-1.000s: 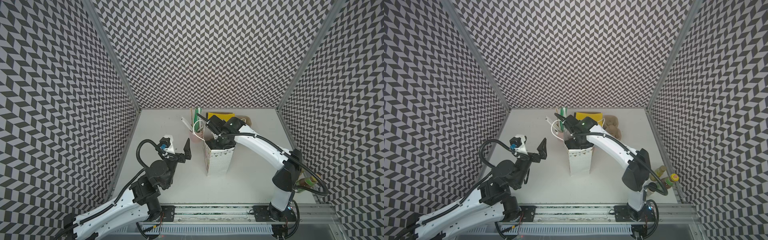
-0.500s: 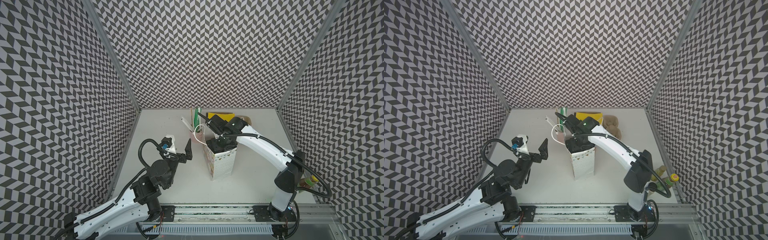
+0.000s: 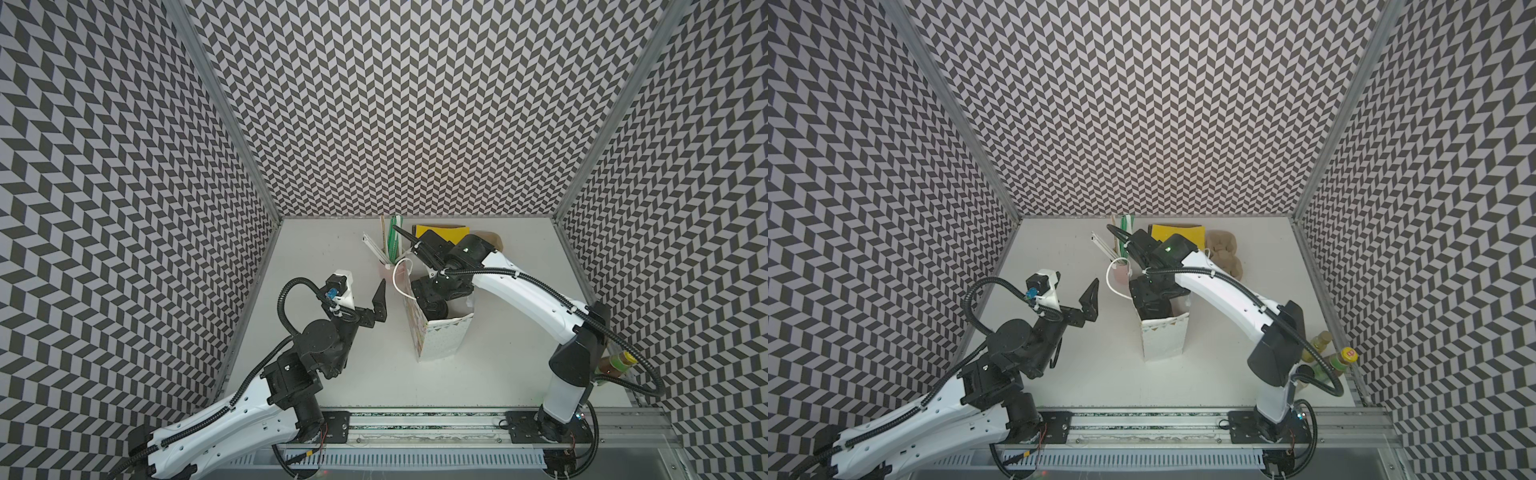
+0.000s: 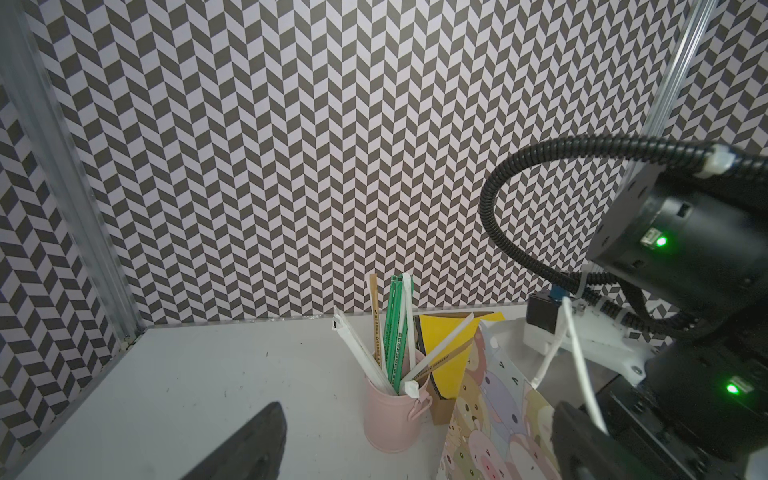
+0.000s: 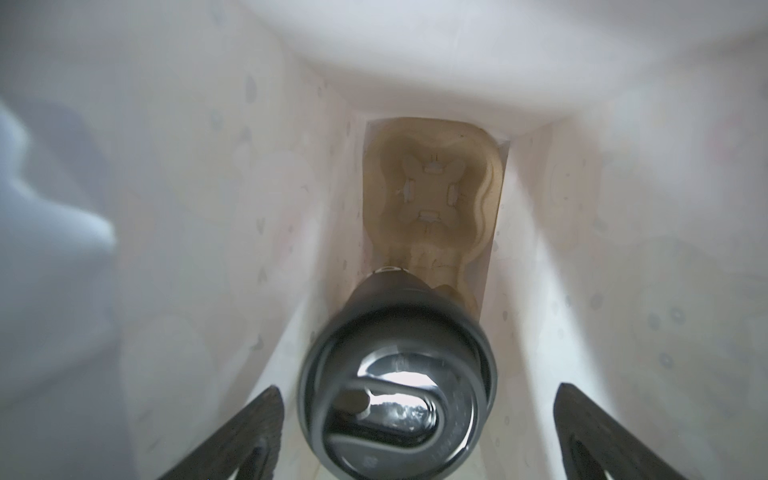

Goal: Pack the takeout coffee
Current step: 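Raise the open right gripper up out of the bag, then move the left gripper toward the pink straw cup while the right withdraws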

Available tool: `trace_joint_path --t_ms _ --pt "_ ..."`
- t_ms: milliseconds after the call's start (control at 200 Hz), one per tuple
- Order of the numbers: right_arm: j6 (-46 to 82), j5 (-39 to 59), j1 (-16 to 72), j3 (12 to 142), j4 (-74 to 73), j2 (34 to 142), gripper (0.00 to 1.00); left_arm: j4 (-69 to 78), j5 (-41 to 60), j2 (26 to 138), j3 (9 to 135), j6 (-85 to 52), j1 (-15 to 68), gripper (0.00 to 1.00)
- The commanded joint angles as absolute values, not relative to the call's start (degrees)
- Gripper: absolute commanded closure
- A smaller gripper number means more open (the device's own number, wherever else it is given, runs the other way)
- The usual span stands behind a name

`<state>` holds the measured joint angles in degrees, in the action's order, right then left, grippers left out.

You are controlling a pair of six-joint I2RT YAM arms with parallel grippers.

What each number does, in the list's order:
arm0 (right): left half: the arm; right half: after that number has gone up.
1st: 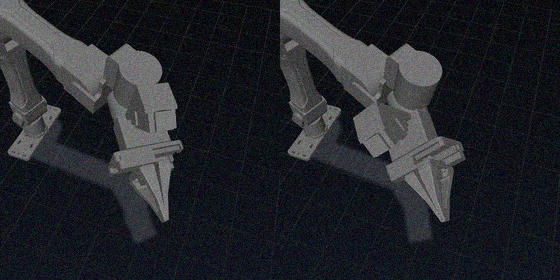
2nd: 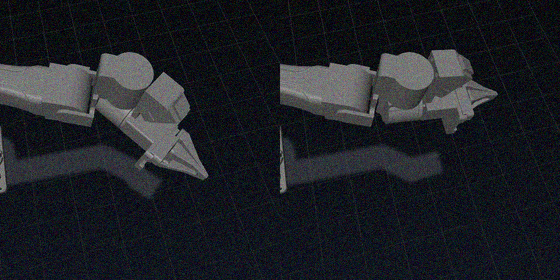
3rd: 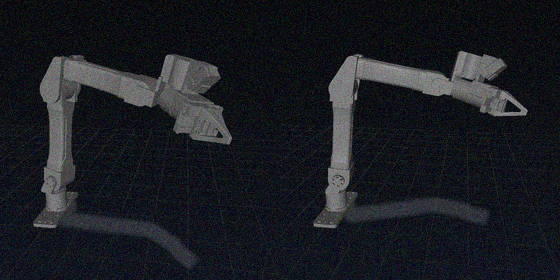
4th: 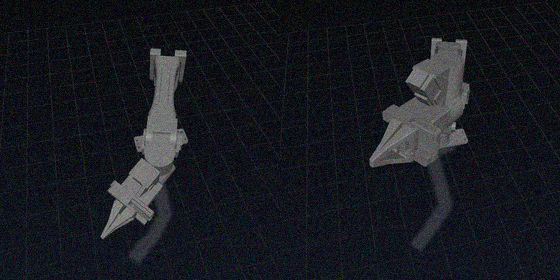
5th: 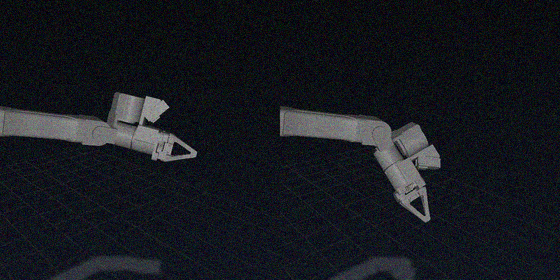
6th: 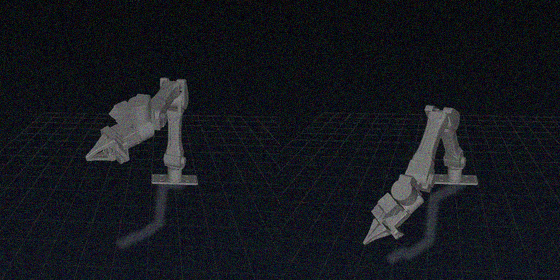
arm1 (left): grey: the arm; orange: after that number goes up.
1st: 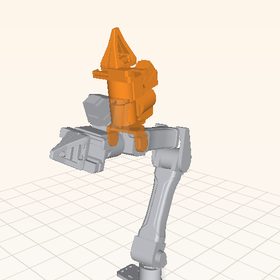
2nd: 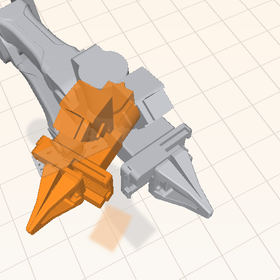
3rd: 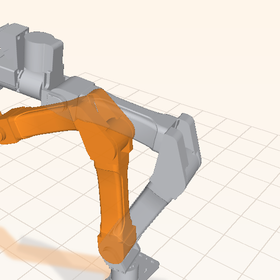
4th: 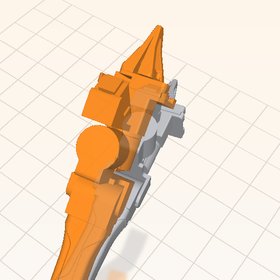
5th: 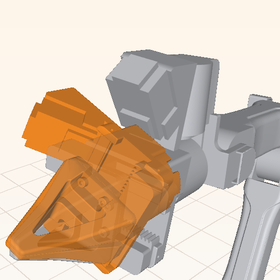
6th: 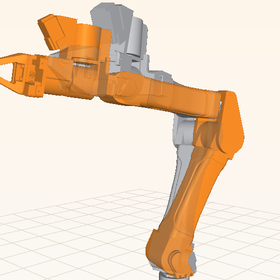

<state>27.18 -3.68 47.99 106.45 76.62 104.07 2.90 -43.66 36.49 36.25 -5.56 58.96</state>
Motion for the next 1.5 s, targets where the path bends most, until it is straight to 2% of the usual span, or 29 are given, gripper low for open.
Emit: trace_joint_path --t_ms 0,536,761,991,1147,1317,1412,1492 --pt "27.07 -4.56 48.46 108.21 76.03 102.84 0.01 3.06 -43.25 36.39 37.38 -4.92 59.41 0.00" --pt "28.12 -5.68 47.57 116.57 76.03 98.48 0.01 3.16 -44.04 36.12 37.42 -4.79 59.61 0.00" --pt "28.77 -5.92 47.21 124.50 75.95 96.94 0.01 3.33 -44.34 36.19 37.38 -4.72 59.59 0.00" --pt "29.48 -12.14 47.28 135.94 75.04 95.75 0.01 3.87 -46.11 33.61 36.77 -5.32 59.50 0.00" --pt "27.79 -10.84 47.09 133.30 69.96 92.68 0.01 2.64 -44.91 34.43 38.25 -6.73 57.48 0.00" --pt "27.27 -11.12 46.49 129.28 66.20 89.28 0.01 -3.45 -35.39 40.43 44.24 -13.69 51.33 0.00" --pt "26.20 -12.29 46.00 126.82 64.00 86.70 0.01 -9.03 -23.18 46.46 48.40 -20.19 42.67 0.00" --pt "25.12 -13.53 45.90 123.82 63.19 84.22 0.01 -10.16 -7.61 49.77 49.33 -24.66 31.42 0.02"
